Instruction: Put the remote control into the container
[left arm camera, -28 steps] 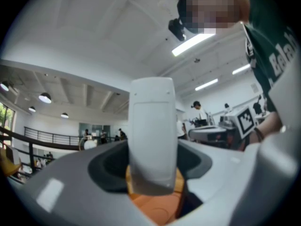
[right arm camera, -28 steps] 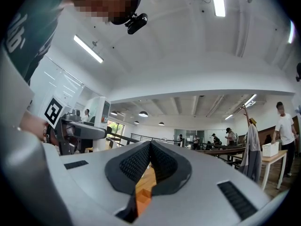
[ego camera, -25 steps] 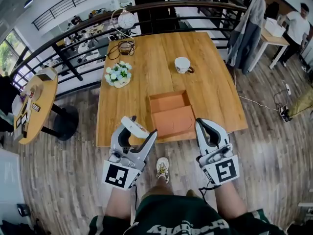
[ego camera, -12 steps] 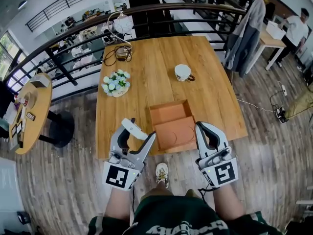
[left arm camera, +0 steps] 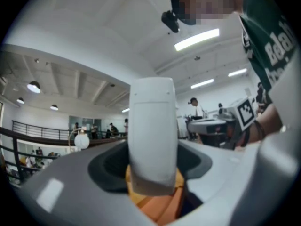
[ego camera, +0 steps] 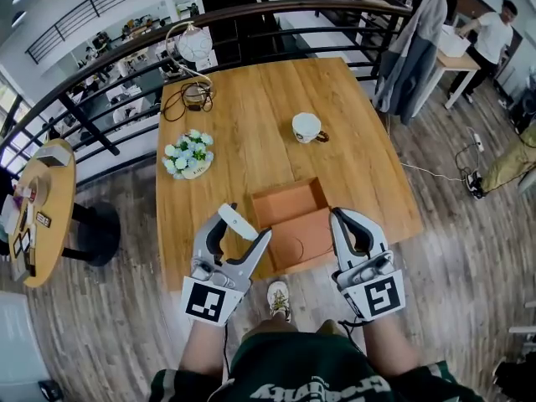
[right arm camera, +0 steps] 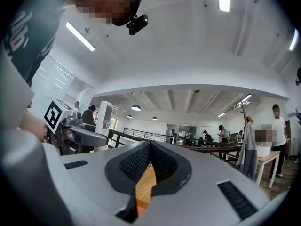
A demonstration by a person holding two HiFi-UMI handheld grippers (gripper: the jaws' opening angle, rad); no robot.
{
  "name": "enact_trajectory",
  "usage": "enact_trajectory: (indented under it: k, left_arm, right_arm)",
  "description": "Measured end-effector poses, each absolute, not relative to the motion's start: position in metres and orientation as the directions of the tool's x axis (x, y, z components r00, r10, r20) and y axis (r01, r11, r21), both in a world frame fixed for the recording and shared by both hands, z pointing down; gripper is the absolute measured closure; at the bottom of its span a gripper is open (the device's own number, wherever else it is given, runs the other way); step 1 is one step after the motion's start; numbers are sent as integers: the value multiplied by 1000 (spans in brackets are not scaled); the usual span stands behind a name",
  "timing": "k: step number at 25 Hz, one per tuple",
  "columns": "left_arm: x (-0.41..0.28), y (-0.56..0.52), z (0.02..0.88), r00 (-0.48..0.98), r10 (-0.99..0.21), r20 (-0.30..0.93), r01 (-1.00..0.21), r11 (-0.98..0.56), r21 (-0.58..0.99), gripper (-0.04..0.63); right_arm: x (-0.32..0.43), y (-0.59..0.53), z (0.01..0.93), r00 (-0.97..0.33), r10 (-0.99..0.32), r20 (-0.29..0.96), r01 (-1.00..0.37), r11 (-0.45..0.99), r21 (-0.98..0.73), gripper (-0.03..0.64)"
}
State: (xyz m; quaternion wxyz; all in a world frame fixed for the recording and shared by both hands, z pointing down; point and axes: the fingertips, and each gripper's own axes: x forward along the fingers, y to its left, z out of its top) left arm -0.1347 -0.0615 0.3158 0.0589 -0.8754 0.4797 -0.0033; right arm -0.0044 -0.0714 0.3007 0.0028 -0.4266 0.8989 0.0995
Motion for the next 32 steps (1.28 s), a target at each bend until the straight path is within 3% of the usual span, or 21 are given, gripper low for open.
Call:
enact_trajectory:
  k: [32]
  left_arm:
    - [-144,-111,334,644,-765,-6,-759,-638,-126,312]
  right_arm:
    - [-33,-119,297,-593,-797,-111,-801,570,184,600]
